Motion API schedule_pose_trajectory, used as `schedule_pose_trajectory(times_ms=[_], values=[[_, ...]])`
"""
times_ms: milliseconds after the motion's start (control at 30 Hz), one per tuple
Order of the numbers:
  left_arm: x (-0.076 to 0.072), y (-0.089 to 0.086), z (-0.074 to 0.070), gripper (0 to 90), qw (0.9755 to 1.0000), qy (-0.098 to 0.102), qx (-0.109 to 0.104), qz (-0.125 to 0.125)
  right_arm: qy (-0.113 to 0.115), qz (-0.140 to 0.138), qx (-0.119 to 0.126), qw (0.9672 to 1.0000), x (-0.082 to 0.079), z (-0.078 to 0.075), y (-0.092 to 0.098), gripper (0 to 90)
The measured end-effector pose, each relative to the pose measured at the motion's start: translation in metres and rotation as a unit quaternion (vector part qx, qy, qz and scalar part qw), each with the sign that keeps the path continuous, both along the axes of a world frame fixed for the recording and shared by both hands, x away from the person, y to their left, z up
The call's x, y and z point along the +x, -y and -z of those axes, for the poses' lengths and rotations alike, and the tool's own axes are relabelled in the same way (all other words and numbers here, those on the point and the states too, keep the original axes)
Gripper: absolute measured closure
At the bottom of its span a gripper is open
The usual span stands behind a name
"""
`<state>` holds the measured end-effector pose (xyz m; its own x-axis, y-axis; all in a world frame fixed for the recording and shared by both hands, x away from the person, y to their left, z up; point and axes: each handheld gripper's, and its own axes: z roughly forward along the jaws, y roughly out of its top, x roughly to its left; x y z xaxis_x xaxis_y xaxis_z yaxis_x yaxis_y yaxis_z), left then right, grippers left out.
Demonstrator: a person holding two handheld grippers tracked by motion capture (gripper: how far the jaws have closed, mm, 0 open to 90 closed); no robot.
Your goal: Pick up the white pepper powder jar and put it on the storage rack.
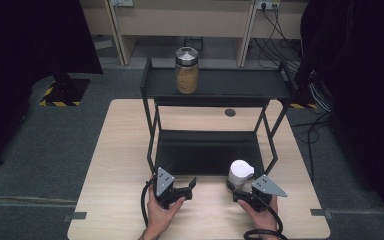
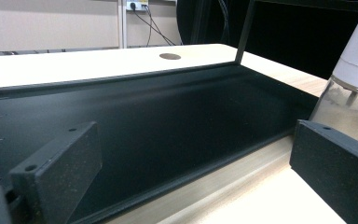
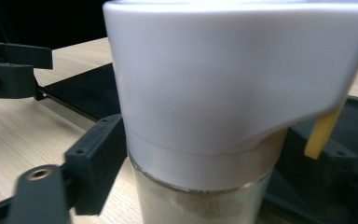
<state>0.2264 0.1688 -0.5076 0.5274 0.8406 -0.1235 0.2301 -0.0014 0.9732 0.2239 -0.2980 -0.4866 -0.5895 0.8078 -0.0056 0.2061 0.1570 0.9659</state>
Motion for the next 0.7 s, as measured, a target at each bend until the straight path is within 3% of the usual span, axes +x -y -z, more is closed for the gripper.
schedule_pose_trajectory(times_ms=[100, 700], values=[[0.0001, 0.0, 0.0, 1.4, 1.0, 0.0, 0.0, 0.0, 0.002, -0.003, 0.001, 1.0, 0.0, 0.0013, 0.0019, 30.3], [0.0, -0.0002, 0.0003, 1.4, 1.0, 0.0, -0.001, 0.0, 0.007, 0.001, 0.013, 0.9999, -0.0045, 0.001, 0.0013, 31.0]])
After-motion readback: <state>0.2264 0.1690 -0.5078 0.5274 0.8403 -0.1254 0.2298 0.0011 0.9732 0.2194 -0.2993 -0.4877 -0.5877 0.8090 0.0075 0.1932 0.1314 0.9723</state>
